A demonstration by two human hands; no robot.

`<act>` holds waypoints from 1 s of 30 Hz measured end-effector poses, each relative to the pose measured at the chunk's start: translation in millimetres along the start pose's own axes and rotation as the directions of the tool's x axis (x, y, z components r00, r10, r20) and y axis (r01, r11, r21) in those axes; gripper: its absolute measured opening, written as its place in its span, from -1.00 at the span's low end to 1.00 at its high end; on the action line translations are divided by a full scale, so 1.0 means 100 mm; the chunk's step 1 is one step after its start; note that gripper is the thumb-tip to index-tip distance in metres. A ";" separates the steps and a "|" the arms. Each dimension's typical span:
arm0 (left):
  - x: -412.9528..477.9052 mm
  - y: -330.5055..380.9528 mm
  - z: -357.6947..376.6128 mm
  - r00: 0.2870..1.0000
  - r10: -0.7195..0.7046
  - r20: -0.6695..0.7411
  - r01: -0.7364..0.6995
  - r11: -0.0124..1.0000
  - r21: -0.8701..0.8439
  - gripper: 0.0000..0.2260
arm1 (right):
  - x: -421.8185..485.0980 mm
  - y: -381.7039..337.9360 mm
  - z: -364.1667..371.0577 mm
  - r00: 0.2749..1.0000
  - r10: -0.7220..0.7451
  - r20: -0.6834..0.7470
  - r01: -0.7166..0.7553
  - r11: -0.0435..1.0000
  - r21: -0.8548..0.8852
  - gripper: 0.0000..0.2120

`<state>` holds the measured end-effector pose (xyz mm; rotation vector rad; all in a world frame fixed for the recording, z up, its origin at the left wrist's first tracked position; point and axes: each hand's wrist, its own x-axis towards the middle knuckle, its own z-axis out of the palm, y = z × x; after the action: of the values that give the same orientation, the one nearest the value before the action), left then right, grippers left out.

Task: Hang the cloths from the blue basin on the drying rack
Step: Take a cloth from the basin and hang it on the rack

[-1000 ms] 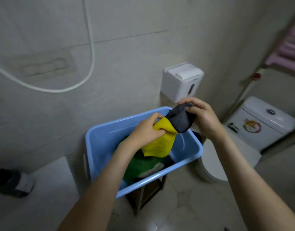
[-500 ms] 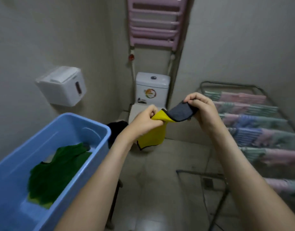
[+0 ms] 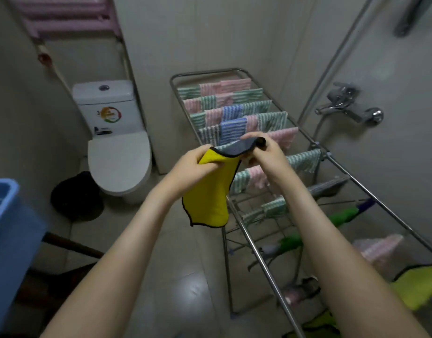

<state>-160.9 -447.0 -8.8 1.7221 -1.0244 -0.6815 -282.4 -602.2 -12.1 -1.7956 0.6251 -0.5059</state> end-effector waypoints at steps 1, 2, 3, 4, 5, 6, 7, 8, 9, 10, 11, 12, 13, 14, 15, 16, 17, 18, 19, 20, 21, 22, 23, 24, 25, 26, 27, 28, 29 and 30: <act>0.01 0.08 0.10 0.999 0.024 0.037 -0.025 1.000 0.016 -0.80 | -0.09 0.02 -0.10 1.000 0.012 -0.028 -0.013 1.000 -0.012 -0.77; 0.01 0.11 0.16 0.998 0.033 0.060 -0.035 0.999 0.021 -0.75 | -0.14 0.02 -0.14 0.999 0.025 -0.043 -0.025 1.000 -0.014 -0.78; 0.03 0.16 0.24 0.993 0.055 0.100 -0.058 0.998 0.024 -0.77 | -0.23 0.04 -0.22 0.996 0.039 -0.079 -0.040 0.999 -0.009 -0.80; 0.04 0.17 0.30 0.988 0.058 0.141 -0.062 0.998 0.023 -0.86 | -0.31 0.06 -0.26 0.993 0.064 -0.100 -0.064 0.998 0.004 -0.82; 0.03 0.18 0.35 0.984 0.060 0.170 -0.065 0.998 0.024 -0.97 | -0.39 0.09 -0.29 0.989 0.102 -0.108 -0.101 0.995 0.018 -0.84; 0.02 0.23 0.42 0.974 0.071 0.213 -0.075 0.997 0.013 -0.92 | -0.50 0.12 -0.34 0.982 0.146 -0.123 -0.143 0.989 0.035 -0.85; 0.01 0.26 0.49 0.965 0.083 0.249 -0.087 0.996 0.004 -0.90 | -0.60 0.14 -0.38 0.976 0.179 -0.122 -0.174 0.984 0.048 -0.85; 0.00 0.29 0.54 0.959 0.089 0.271 -0.089 0.996 -0.013 -0.88 | -0.69 0.17 -0.42 0.971 0.198 -0.131 -0.192 0.980 0.055 -0.83; -0.03 0.35 0.62 0.950 0.103 0.296 -0.100 0.995 -0.025 -0.86 | -0.82 0.17 -0.47 0.965 0.196 -0.171 -0.187 0.980 0.069 -0.79; -0.06 0.39 0.67 0.940 0.117 0.322 -0.108 0.993 -0.045 -0.84 | -0.92 0.18 -0.50 0.957 0.178 -0.229 -0.160 0.983 0.095 -0.76; -0.08 0.45 0.73 0.928 0.129 0.350 -0.119 0.992 -0.049 -0.81 | -1.00 0.18 -0.55 0.936 0.154 -0.316 -0.116 0.984 0.135 -0.74; -0.12 0.50 0.80 0.913 0.140 0.382 -0.131 0.990 -0.051 -0.81 | -1.10 0.18 -0.61 0.895 0.139 -0.423 -0.063 0.980 0.188 -0.72; -0.15 0.52 0.87 0.896 0.147 0.420 -0.140 0.989 -0.046 -0.88 | -1.19 0.15 -0.67 0.843 0.130 -0.522 -0.004 0.972 0.234 -0.72; -0.20 0.57 0.95 0.881 0.156 0.446 -0.153 0.987 -0.043 -0.96 | -1.29 0.13 -0.75 0.783 0.124 -0.610 0.057 0.962 0.269 -0.74; -0.24 0.64 1.03 0.869 0.162 0.468 -0.156 0.986 -0.053 -0.82 | -1.39 0.09 -0.84 0.726 0.111 -0.678 0.113 0.954 0.277 -0.77; -0.29 0.72 1.13 0.850 0.188 0.492 -0.174 0.982 -0.076 -0.71 | -1.50 0.07 -0.94 0.681 0.086 -0.727 0.169 0.948 0.270 -0.82; -0.35 0.81 1.26 0.831 0.201 0.518 -0.177 0.979 -0.097 -0.64 | -1.64 0.04 -1.06 0.645 0.048 -0.763 0.219 0.944 0.245 -0.87; -0.39 0.88 1.36 0.817 0.217 0.534 -0.190 0.976 -0.107 -0.61 | -1.74 0.03 -1.16 0.625 0.022 -0.780 0.254 0.939 0.230 -0.88; -0.45 0.97 1.48 0.797 0.228 0.559 -0.204 0.973 -0.107 -0.62 | -1.89 0.01 -1.27 0.596 0.020 -0.802 0.267 0.937 0.223 -0.86; -0.48 1.04 1.61 0.786 0.229 0.574 -0.202 0.973 -0.112 -0.65 | -2.02 0.01 -1.38 0.563 0.038 -0.825 0.264 0.938 0.223 -0.82; -0.55 1.12 1.77 0.780 0.224 0.585 -0.203 0.974 -0.103 -0.69 | -2.19 0.04 -1.52 0.516 0.052 -0.855 0.251 0.945 0.210 -0.78; -0.59 1.17 1.89 0.774 0.218 0.595 -0.193 0.975 -0.106 -0.72 | -2.32 0.06 -1.62 0.473 0.064 -0.879 0.240 0.950 0.199 -0.77; -0.65 1.23 2.04 0.767 0.207 0.608 -0.184 0.978 -0.101 -0.73 | -2.47 0.10 -1.73 0.430 0.071 -0.900 0.226 0.957 0.184 -0.76; -0.72 1.29 2.22 0.757 0.198 0.623 -0.162 0.980 -0.114 -0.73 | -2.64 0.13 -1.87 0.392 0.071 -0.917 0.222 0.960 0.169 -0.76; -0.82 1.37 2.41 0.746 0.184 0.641 -0.139 0.983 -0.120 -0.72 | -2.83 0.20 -2.02 0.365 0.073 -0.928 0.205 0.966 0.156 -0.76; -0.88 1.40 2.57 0.740 0.165 0.652 -0.113 0.986 -0.122 -0.71 | -2.96 0.25 -2.12 0.364 0.075 -0.928 0.196 0.968 0.155 -0.78; -0.97 1.45 2.76 0.736 0.158 0.658 -0.103 0.987 -0.122 -0.72 | -3.12 0.32 -2.26 0.373 0.082 -0.924 0.191 0.968 0.163 -0.82; -1.01 1.47 2.94 0.739 0.140 0.659 -0.089 0.990 -0.111 -0.73 | -3.23 0.40 -2.38 0.385 0.095 -0.918 0.202 0.962 0.184 -0.87; -1.10 1.52 3.13 0.736 0.129 0.664 -0.092 0.992 -0.090 -0.73 | -3.37 0.48 -2.54 0.382 0.102 -0.919 0.210 0.958 0.194 -0.89; -1.16 1.53 3.27 0.726 0.123 0.677 -0.108 0.992 -0.064 -0.70 | -3.47 0.53 -2.64 0.359 0.111 -0.927 0.207 0.959 0.196 -0.89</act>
<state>-532.4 -521.1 13.9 1.3761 -1.6045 -1.2925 -721.1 -585.9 3.6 -1.0768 1.2019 -1.6610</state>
